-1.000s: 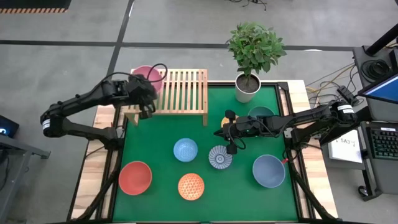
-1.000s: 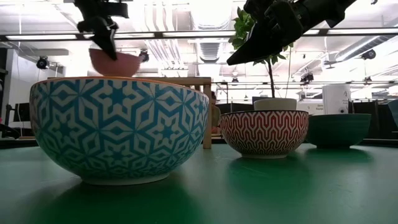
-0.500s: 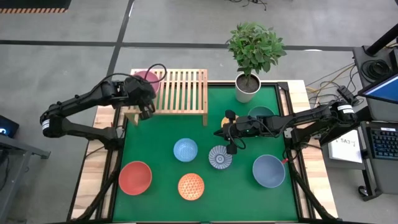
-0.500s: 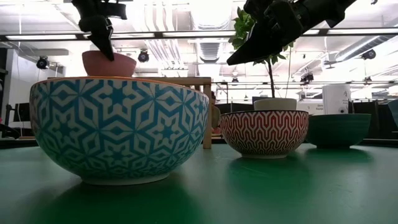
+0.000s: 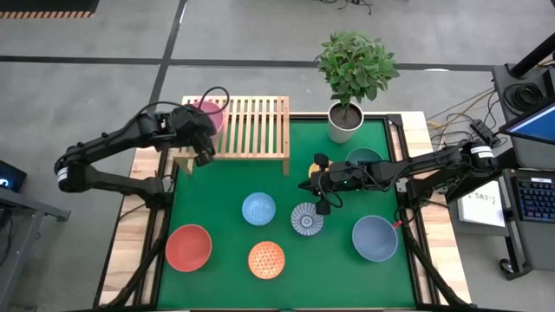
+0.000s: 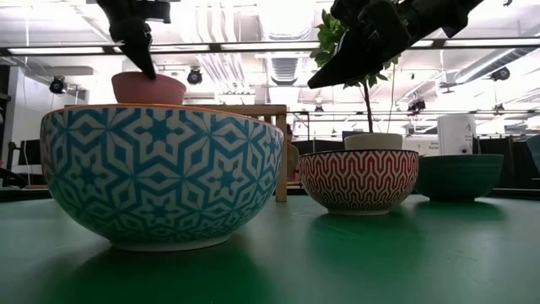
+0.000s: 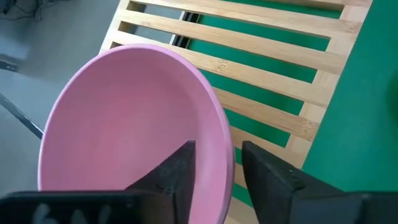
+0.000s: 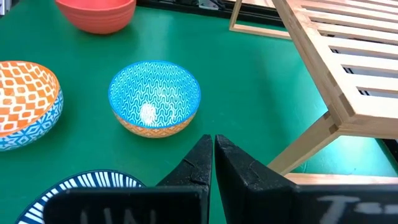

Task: Place and stack bowls onto a shelf
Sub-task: Put the yellow patterned bowl on the shelf

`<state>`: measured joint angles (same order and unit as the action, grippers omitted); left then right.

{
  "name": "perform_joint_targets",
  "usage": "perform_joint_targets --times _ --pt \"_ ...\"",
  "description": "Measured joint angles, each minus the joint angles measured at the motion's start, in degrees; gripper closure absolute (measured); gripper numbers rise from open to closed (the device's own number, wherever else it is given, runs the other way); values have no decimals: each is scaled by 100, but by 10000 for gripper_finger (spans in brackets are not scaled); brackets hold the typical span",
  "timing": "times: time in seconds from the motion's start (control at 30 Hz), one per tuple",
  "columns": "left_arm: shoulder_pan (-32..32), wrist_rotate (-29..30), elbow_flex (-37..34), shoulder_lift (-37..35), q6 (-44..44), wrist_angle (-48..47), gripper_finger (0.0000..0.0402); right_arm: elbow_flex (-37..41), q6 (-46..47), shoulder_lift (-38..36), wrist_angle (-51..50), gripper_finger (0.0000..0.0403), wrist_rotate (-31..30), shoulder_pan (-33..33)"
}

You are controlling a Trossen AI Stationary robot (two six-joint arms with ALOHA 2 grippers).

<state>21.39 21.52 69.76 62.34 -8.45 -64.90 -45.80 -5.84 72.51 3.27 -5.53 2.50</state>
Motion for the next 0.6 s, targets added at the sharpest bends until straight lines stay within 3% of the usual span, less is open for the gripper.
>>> perform_joint_targets --times 0.3,0.43,0.6 --pt "-33 -2 72 -473 448 33 217 0 459 0 4 394 -2 49" --pt "-148 -53 -7 -857 1009 66 216 0 720 0 91 394 -2 78" --pt "-483 -603 -306 -1392 1632 676 225 -2 901 2 232 394 -4 101"
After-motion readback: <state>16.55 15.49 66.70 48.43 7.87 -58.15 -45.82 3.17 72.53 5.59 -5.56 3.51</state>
